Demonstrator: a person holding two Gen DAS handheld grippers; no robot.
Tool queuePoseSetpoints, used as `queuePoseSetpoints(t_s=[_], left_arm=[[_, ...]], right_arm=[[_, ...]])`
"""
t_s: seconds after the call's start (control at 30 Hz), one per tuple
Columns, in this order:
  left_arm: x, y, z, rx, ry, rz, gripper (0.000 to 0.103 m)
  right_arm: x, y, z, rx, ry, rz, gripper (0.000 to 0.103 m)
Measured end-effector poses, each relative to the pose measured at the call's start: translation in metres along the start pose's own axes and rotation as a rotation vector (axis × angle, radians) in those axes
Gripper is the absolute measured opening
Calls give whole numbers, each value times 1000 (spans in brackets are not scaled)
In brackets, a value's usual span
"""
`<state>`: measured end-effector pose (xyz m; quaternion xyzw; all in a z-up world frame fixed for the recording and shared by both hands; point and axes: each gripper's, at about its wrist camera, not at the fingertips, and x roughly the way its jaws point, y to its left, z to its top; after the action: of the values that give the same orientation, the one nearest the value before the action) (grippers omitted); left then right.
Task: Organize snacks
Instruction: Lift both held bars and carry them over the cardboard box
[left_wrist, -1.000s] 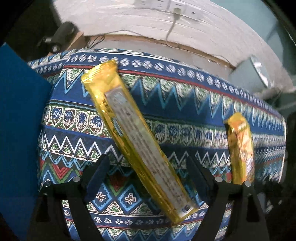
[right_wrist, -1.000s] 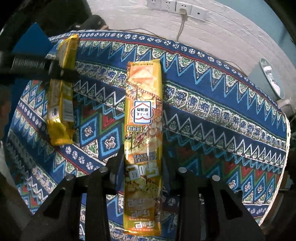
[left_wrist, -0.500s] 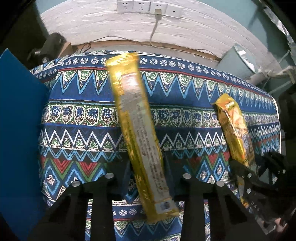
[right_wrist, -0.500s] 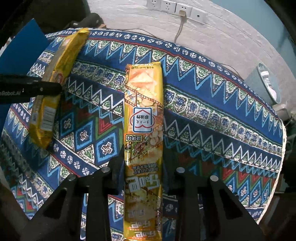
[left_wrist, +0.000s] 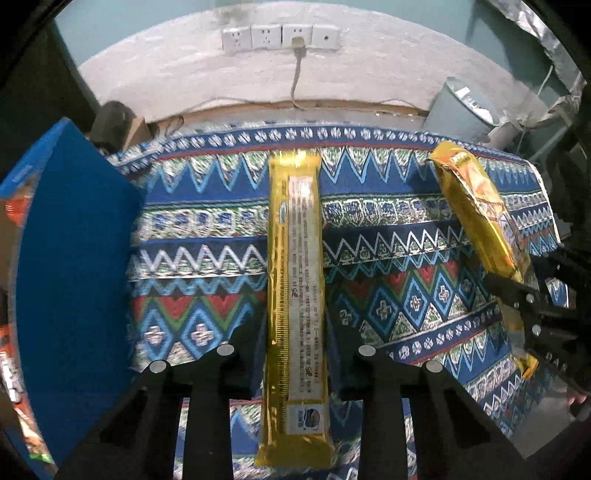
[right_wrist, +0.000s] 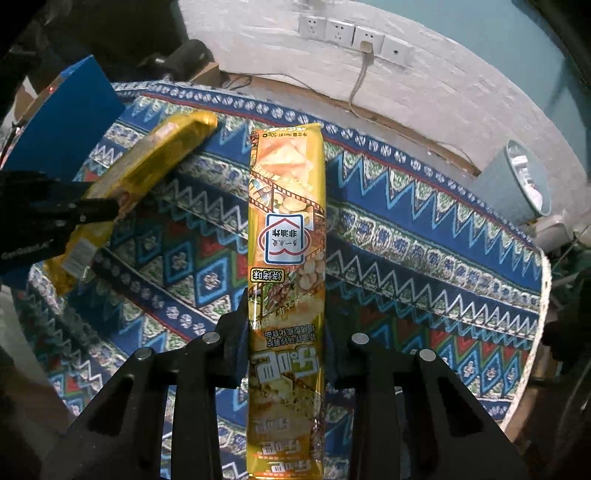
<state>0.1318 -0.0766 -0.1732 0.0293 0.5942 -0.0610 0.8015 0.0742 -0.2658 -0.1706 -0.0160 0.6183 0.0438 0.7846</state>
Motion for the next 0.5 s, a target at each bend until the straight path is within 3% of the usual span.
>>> queuePoseSetpoints(t_s=[0.5], left_arm=[[-93, 4, -7, 68, -196, 36, 29]], right_arm=[[-55, 35, 33, -39, -90, 30, 30]])
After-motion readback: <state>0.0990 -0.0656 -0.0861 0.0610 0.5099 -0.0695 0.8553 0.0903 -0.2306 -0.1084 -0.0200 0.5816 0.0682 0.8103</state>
